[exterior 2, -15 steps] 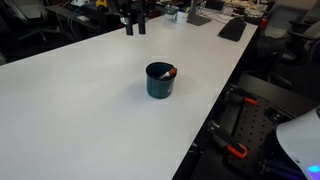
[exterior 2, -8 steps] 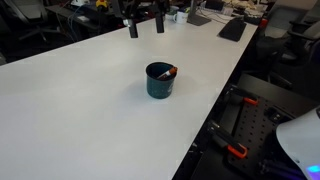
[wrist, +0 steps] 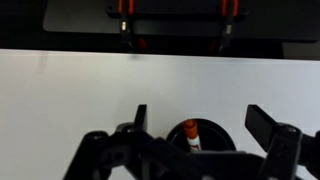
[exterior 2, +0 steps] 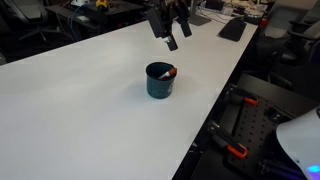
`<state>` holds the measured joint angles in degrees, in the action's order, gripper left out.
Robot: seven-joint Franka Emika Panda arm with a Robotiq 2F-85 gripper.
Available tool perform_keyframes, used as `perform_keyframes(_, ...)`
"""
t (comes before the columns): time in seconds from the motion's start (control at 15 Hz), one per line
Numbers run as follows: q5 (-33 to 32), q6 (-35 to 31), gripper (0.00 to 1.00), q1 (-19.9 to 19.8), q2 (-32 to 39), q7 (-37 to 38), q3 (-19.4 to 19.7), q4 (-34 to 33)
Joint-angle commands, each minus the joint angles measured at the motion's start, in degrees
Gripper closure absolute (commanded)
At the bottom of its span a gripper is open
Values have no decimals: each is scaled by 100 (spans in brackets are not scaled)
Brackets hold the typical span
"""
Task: Move the mug forwards then take the marker out of the mug.
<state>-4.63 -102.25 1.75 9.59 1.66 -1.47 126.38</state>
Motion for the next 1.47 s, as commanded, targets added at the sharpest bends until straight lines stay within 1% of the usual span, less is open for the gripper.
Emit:
perform_keyframes(0.0, -292, 4, 0, -1, 95, -116, 9, -11)
perform_keyframes(0.13, -569, 0, 0, -2, 241, -216, 16, -31)
perform_keyframes(0.33, -597, 1, 0, 1, 287, -245, 15, -83)
perform_keyframes(0.4, -727, -230, 0, 14, 283, -355, -1, -17)
perform_keyframes(0.53, -952, -682, 0, 55, 374, -325, -9, 14)
perform_keyframes(0.73, -1098, -1398, 0, 80, 500, -324, -42, 80)
perform_keyframes(0.93, -996, -2128, 0, 103, 614, -251, -93, 227)
perform_keyframes(1.07, -805, -2419, 0, 109, 704, -268, -150, 276)
perform_keyframes(1.2, -707, -2455, 0, 152, 789, -249, -177, 262)
perform_keyframes(1.4, -549, -2257, 0, 191, 840, -292, -224, 214)
